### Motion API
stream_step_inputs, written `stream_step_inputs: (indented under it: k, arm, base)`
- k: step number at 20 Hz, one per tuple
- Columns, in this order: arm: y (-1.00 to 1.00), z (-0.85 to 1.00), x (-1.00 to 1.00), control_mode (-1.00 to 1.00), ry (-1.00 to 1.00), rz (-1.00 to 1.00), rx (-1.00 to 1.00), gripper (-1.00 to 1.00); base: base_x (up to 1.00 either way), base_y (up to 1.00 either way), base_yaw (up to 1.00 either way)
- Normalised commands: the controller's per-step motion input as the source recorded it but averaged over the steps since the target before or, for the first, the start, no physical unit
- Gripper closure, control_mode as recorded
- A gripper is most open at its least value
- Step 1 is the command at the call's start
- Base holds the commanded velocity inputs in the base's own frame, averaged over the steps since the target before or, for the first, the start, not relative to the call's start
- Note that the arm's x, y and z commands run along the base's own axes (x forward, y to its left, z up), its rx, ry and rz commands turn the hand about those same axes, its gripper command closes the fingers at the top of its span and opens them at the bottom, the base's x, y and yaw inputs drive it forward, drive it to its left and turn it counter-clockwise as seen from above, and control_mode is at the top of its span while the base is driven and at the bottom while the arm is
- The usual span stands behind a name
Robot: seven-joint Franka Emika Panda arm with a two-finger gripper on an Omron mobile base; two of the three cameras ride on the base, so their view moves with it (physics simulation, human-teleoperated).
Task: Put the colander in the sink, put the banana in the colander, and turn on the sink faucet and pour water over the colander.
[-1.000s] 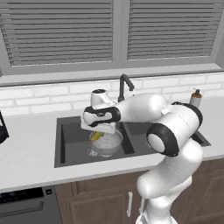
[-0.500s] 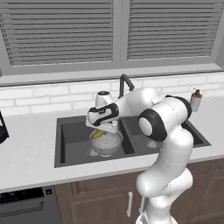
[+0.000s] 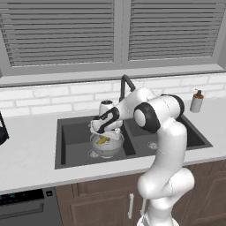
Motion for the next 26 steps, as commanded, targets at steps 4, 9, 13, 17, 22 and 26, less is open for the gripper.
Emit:
stream_step_inputs:
  k: [4, 9, 13, 17, 22, 26]
  arm:
    - [-0.04, -0.52, 0.02, -1.0, 0.0, -0.02, 0.0, 1.0]
    - [0.0, -0.39, 0.1, -1.0, 0.0, -0.03, 0.0, 1.0]
    - [0.0, -0.13, 0.16, -1.0, 0.0, -0.01, 0.0, 1.0]
    - [-0.01, -0.01, 0.25, -1.0, 0.0, 0.0, 0.0, 1.0]
    - [-0.01, 0.0, 0.09, -1.0, 0.0, 0.0, 0.0, -1.0]
    - [0.0, 0.0, 0.0, -1.0, 0.0, 0.0, 0.0, -1.0]
  base:
    - [0.0, 0.0, 0.0]
    - [0.0, 0.0, 0.0]
    - [0.0, 0.0, 0.0]
    - [0.0, 0.0, 0.0]
    - [0.0, 0.0, 0.0]
    - [0.0, 0.0, 0.0]
